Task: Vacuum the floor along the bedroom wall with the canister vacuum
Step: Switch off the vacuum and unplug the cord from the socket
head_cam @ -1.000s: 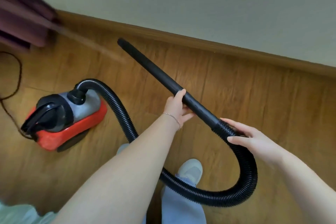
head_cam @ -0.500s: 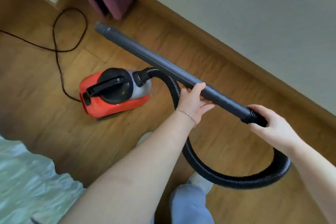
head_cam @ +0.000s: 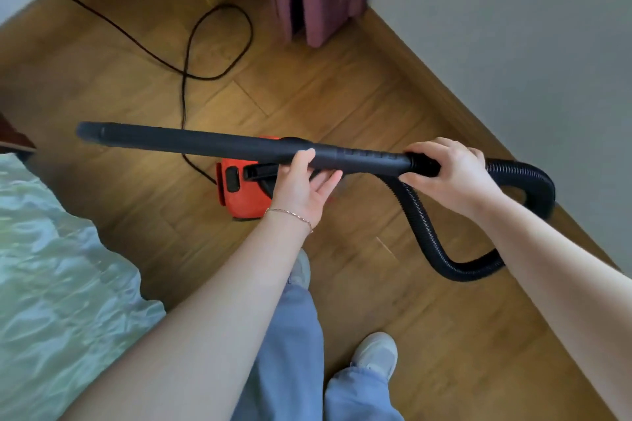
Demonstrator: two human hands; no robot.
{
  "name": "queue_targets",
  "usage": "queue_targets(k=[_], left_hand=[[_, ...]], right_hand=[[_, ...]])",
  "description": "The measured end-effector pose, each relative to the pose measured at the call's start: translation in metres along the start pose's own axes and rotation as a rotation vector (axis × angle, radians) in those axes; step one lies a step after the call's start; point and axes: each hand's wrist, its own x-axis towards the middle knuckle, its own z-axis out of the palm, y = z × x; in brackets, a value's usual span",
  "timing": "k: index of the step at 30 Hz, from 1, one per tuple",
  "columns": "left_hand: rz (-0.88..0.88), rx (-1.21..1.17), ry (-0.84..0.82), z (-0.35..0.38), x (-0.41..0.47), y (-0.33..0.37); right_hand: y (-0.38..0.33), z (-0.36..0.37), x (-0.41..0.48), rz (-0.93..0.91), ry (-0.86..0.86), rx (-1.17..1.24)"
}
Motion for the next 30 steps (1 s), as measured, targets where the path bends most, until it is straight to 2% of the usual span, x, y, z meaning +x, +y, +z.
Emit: queue_targets(k=[11, 20, 25, 30], left_hand=[[0.08, -0.1, 0.167, -0.061, 0.025, 0.056], [-0.028, -0.183, 0.303, -0.078, 0.055, 0.074], [-0.048, -0.163, 0.337, -0.081, 0.075, 0.091], [-0.047, -0.189, 0.344, -0.087, 0.092, 0.115]], right_hand=[[-0.075, 0.047, 0.058, -0.175, -0.055, -0.135], [-0.099, 0.074, 0.105, -0.179, -0.254, -0.289], [-0.114, 0.084, 0.136, -0.216, -0.247, -0.383], [-0.133, 0.092, 0.148, -0.343, -0.202, -0.537]])
